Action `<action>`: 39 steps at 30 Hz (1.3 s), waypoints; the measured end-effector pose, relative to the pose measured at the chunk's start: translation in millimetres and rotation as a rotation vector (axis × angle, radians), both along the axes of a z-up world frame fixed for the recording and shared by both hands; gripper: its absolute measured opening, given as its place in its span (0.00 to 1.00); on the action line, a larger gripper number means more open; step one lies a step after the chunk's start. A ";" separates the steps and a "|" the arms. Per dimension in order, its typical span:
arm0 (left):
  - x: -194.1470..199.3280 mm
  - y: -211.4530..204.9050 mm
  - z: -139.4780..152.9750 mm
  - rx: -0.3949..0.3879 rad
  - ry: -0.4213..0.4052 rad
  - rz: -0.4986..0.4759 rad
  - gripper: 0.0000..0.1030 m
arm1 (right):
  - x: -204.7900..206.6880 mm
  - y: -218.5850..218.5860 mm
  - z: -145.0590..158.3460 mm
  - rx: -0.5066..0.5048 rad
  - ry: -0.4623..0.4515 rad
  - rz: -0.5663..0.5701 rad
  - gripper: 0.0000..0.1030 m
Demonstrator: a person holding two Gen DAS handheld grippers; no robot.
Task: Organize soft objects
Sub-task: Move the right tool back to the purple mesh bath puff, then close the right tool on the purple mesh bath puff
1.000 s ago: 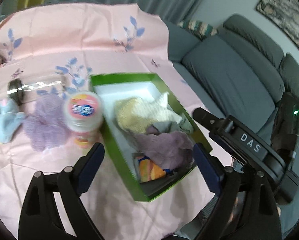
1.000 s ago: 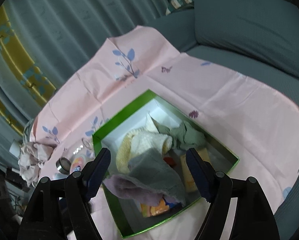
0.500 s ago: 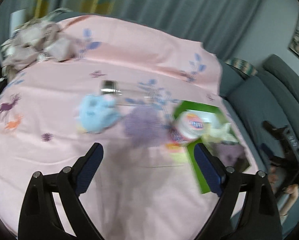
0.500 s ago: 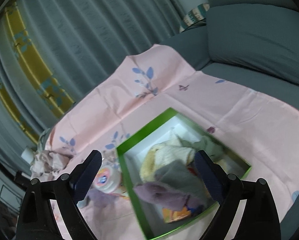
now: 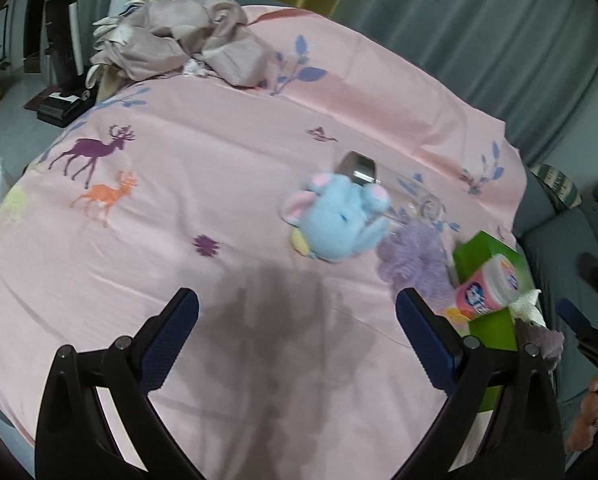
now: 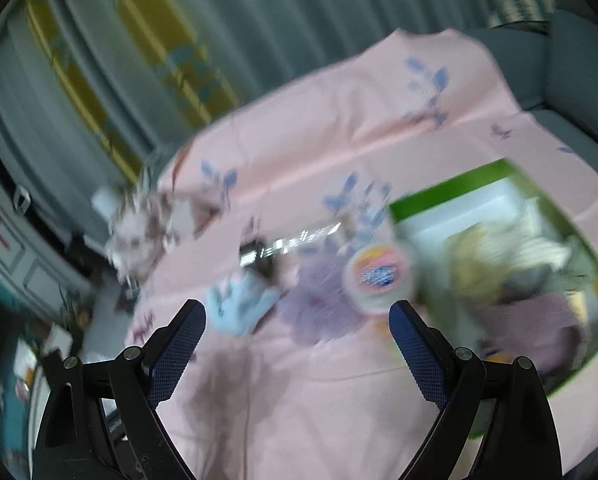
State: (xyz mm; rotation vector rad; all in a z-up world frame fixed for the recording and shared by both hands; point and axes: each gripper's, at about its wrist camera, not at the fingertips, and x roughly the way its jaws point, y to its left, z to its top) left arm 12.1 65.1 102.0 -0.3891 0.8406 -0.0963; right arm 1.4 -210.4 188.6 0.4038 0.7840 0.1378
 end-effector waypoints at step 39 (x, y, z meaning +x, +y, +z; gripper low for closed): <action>0.3 17.4 -7.3 -0.038 0.047 0.015 0.86 | -3.4 94.4 -102.6 -0.129 0.319 0.411 0.10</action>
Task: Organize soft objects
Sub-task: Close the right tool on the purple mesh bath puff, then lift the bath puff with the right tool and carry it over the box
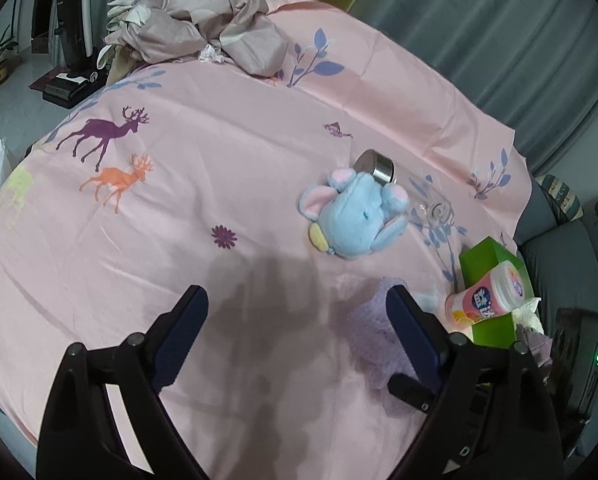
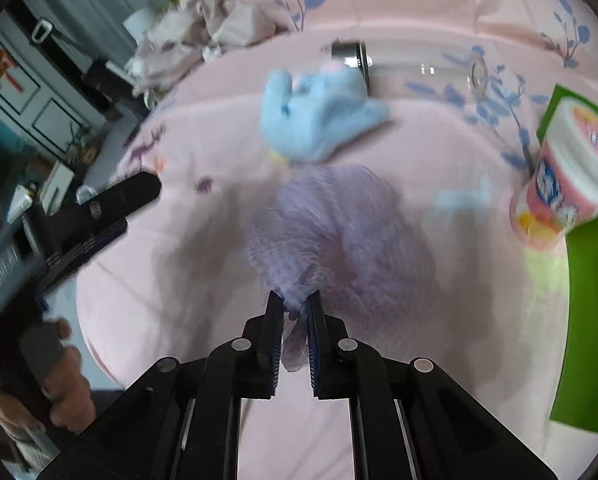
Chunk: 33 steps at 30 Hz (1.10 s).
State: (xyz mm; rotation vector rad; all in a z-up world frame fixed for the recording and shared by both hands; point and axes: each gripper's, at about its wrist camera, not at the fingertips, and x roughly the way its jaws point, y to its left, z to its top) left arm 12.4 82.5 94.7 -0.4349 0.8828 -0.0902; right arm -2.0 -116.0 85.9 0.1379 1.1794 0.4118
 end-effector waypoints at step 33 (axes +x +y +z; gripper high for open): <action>13.1 -76.3 -67.8 -0.030 0.142 -0.266 0.15 | 38.5 -43.8 -55.7 0.389 0.145 -0.222 0.39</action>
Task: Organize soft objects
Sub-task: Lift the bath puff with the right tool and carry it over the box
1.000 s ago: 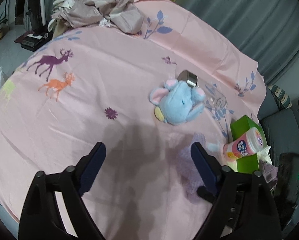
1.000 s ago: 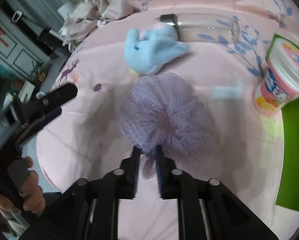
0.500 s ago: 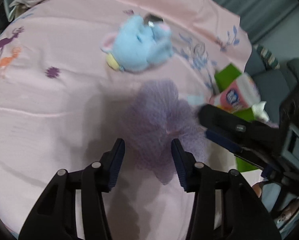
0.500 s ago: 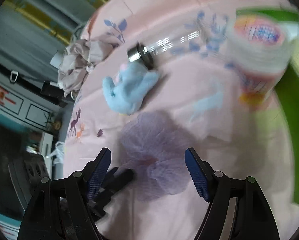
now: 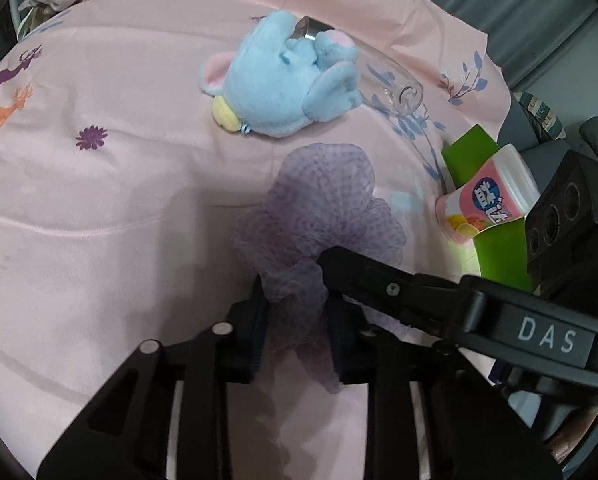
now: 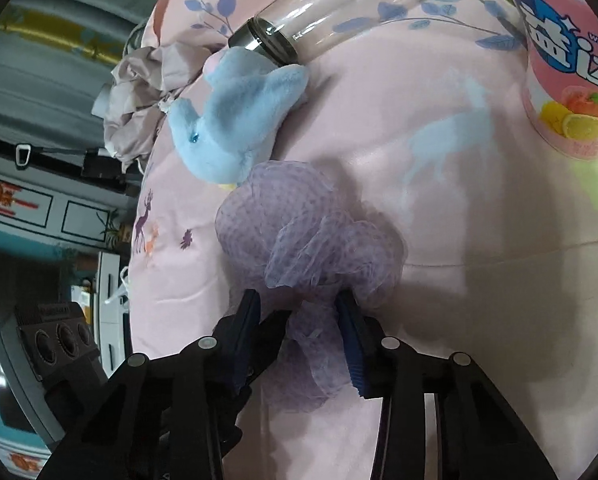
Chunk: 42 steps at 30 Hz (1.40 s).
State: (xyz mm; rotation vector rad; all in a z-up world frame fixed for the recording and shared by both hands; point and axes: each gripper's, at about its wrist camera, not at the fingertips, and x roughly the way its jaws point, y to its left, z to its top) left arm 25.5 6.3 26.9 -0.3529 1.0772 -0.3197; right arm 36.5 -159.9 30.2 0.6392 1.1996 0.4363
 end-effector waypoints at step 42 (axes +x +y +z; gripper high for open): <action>-57.2 4.5 96.2 0.004 -0.589 0.018 0.04 | -55.1 6.8 109.7 0.075 -0.608 -0.017 0.38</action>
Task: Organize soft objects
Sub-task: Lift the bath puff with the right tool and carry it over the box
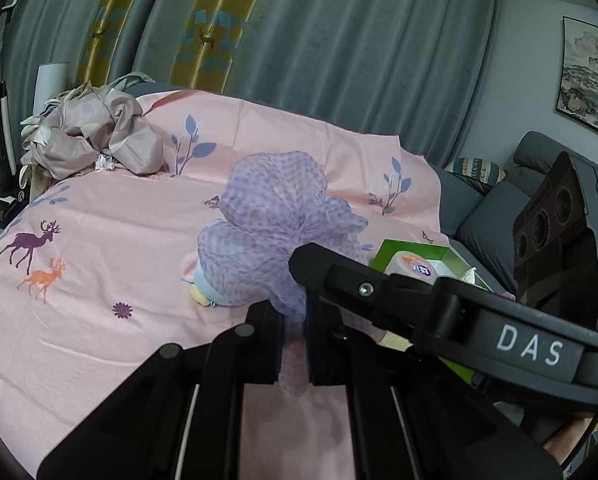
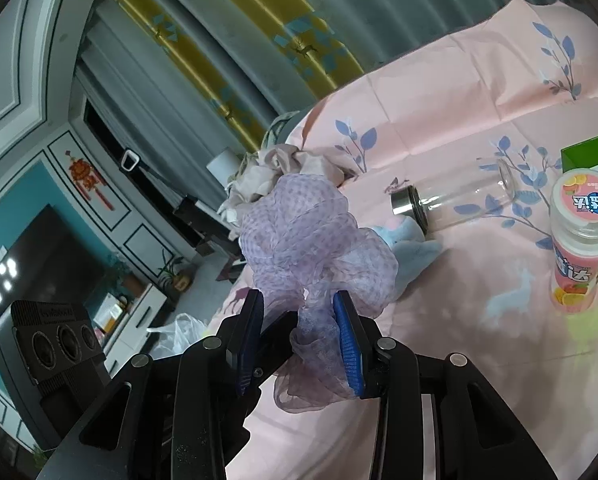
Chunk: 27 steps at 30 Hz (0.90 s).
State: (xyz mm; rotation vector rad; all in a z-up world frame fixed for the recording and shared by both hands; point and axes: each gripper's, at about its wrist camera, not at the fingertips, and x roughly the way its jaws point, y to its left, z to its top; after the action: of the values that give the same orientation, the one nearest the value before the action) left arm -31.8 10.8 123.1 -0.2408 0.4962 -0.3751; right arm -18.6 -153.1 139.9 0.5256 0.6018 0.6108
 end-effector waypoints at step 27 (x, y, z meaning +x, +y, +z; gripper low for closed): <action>13.2 -91.9 45.1 -0.006 -0.082 -0.162 0.04 | -16.1 -95.7 46.7 -0.012 -0.064 -0.231 0.38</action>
State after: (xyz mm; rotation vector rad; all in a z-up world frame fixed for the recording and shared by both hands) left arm -18.6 -81.1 168.2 -0.1908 0.4352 -0.5420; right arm -34.7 -248.8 186.6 0.5535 0.4755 0.4036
